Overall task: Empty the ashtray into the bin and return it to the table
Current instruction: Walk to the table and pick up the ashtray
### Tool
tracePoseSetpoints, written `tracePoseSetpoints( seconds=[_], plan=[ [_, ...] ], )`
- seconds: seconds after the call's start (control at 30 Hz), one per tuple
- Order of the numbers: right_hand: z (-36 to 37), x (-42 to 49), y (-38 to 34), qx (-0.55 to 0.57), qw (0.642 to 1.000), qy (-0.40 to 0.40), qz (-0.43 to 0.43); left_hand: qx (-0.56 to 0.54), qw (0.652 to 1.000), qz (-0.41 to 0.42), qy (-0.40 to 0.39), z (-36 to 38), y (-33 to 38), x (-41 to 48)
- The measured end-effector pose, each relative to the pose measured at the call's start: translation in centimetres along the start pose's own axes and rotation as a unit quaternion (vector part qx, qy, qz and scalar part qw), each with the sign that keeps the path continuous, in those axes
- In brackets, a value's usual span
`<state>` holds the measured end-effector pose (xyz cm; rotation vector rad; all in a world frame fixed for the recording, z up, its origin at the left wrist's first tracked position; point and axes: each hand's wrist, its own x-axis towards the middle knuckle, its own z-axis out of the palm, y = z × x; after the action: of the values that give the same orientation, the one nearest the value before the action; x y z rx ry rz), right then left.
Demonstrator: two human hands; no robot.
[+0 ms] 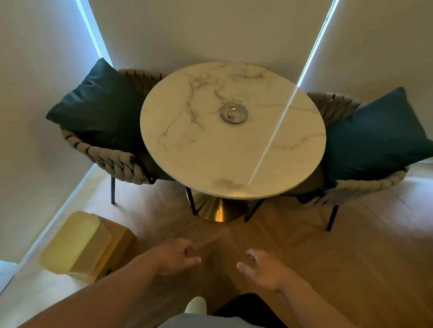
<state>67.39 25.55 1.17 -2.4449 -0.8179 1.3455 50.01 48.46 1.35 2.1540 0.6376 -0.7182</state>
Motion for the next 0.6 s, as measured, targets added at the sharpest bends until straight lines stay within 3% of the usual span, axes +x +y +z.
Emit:
tracePoseSetpoints(
  seconds=[0.6],
  plan=[
    [-19.3, 17.7, -3.7, -0.061, 0.997, -0.012, -0.052, -0.035, 0.999, -0.024, 0.021, -16.5, 6.1, 18.3]
  ],
)
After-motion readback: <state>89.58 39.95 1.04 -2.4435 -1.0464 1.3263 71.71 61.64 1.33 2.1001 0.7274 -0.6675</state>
